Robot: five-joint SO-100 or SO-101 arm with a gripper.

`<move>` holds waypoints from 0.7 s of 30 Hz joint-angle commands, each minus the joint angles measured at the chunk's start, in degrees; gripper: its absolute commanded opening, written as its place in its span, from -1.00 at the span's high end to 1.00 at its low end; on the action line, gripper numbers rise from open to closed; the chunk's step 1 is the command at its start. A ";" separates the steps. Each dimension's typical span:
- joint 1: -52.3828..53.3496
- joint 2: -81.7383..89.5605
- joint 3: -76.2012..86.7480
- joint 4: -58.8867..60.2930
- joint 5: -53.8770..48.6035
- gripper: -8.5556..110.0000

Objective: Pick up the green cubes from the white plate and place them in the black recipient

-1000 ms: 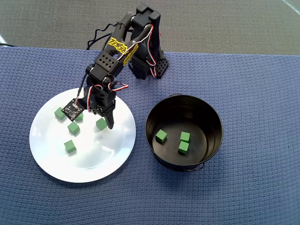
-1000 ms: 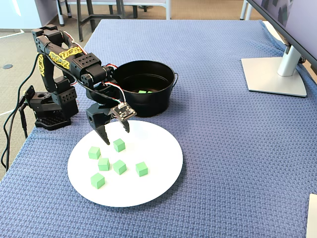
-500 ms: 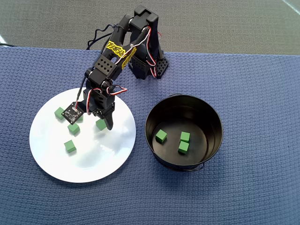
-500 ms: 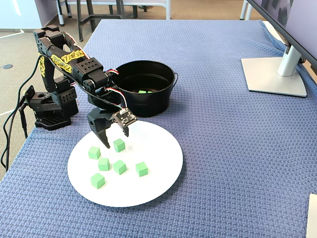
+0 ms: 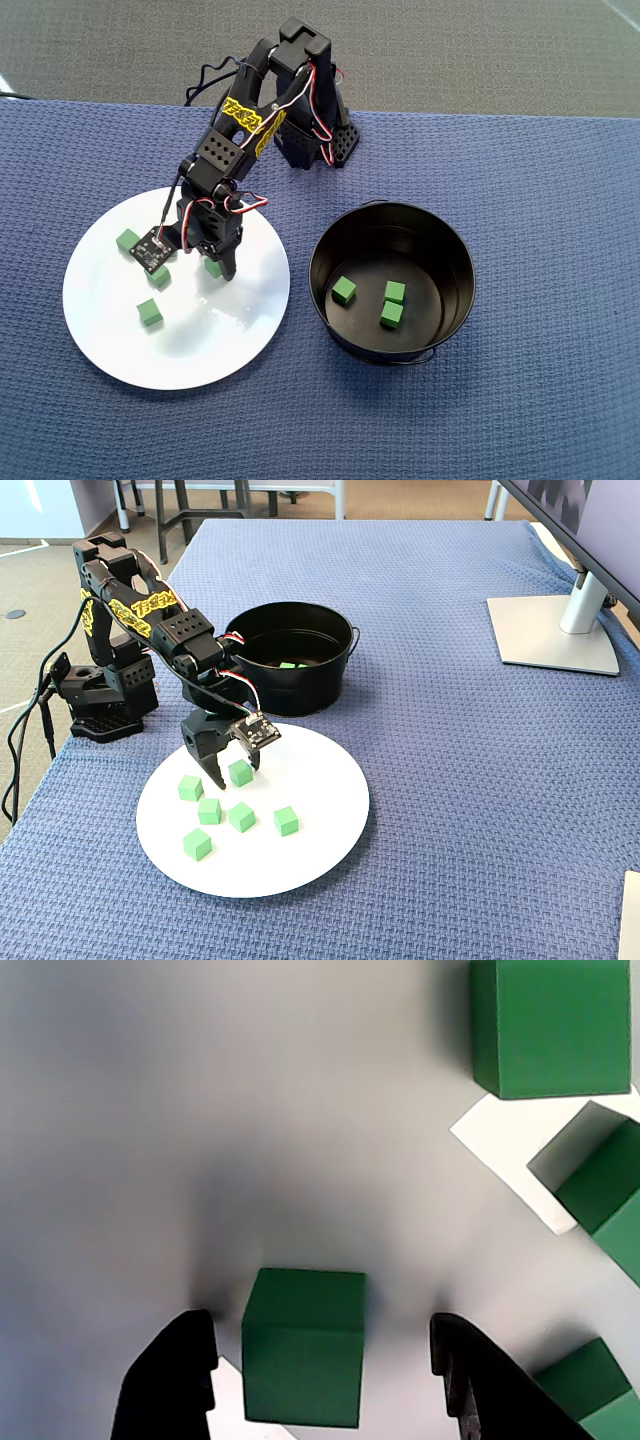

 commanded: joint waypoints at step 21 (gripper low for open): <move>-7.82 19.42 -6.94 13.27 27.95 0.86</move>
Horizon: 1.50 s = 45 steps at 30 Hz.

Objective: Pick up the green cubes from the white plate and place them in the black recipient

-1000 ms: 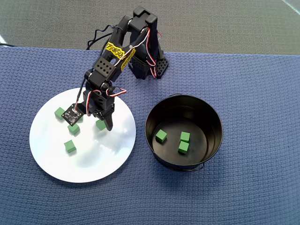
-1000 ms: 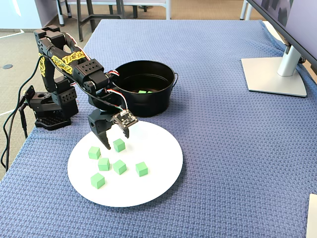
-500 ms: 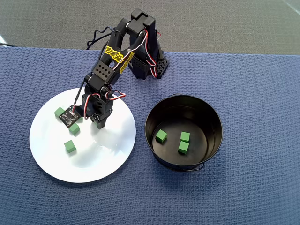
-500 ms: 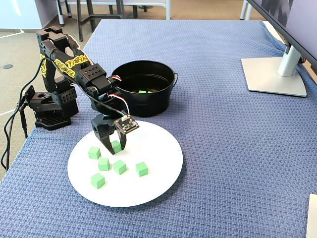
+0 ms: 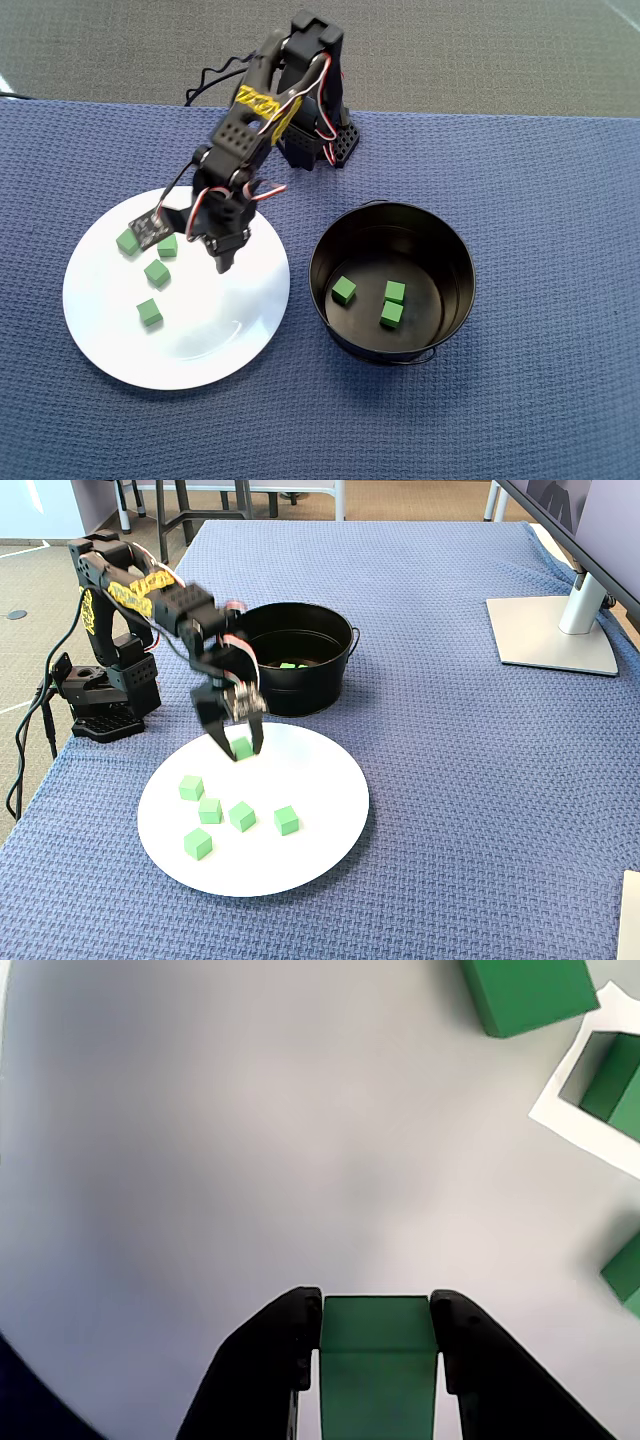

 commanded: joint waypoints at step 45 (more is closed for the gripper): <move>-40.17 8.61 -29.71 27.60 44.74 0.32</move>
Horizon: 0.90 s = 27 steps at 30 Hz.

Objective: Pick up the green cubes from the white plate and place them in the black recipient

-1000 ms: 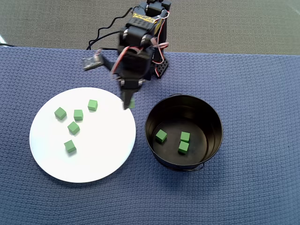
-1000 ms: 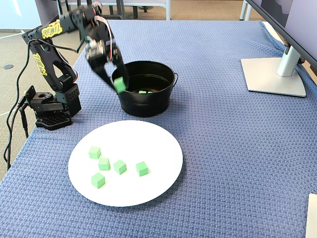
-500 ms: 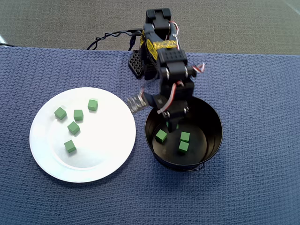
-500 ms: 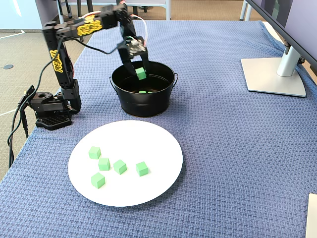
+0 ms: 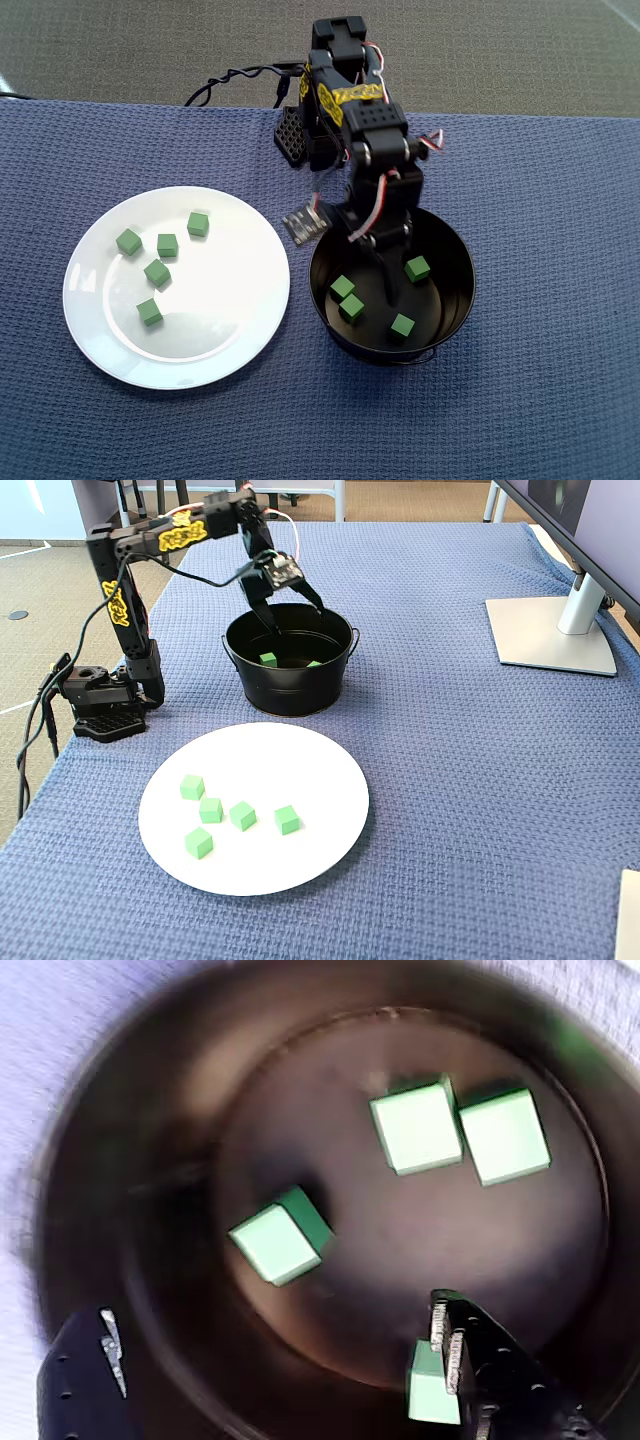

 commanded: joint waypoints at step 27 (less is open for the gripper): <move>48.69 16.44 23.99 -14.68 -9.40 0.86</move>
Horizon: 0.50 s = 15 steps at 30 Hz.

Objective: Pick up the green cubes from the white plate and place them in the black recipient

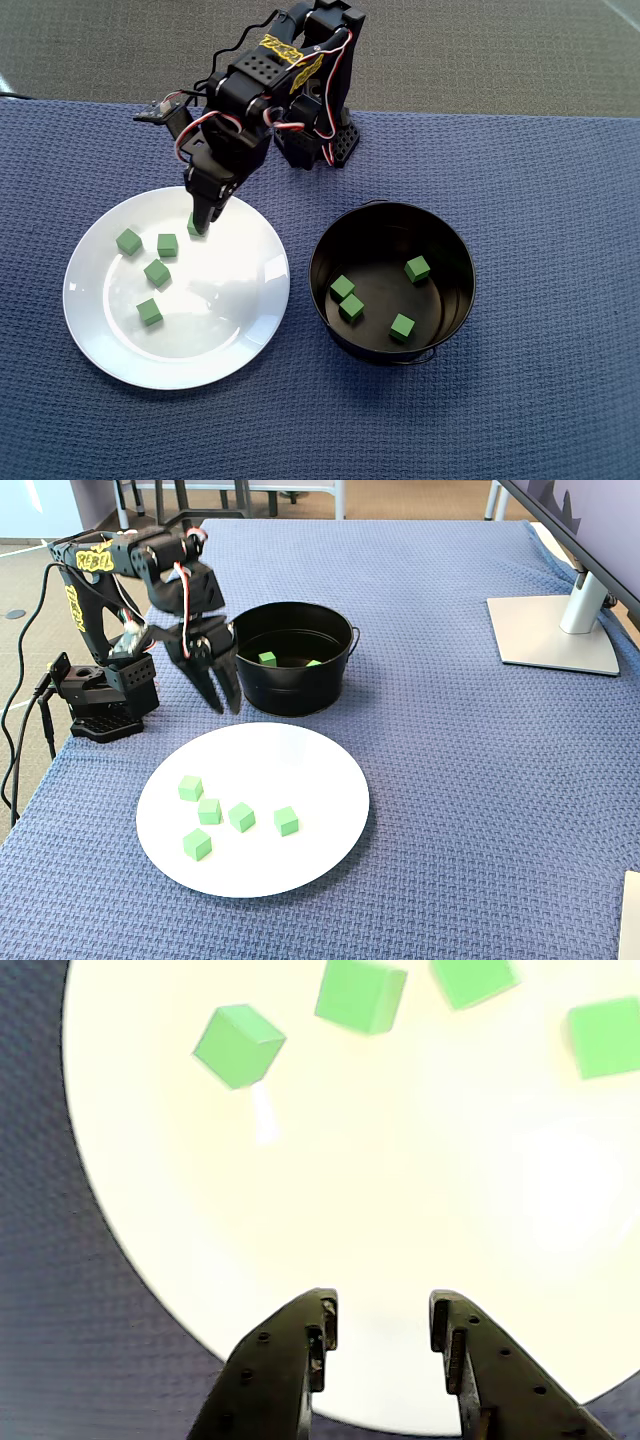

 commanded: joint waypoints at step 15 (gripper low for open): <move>12.66 -5.98 16.70 -25.31 -53.00 0.52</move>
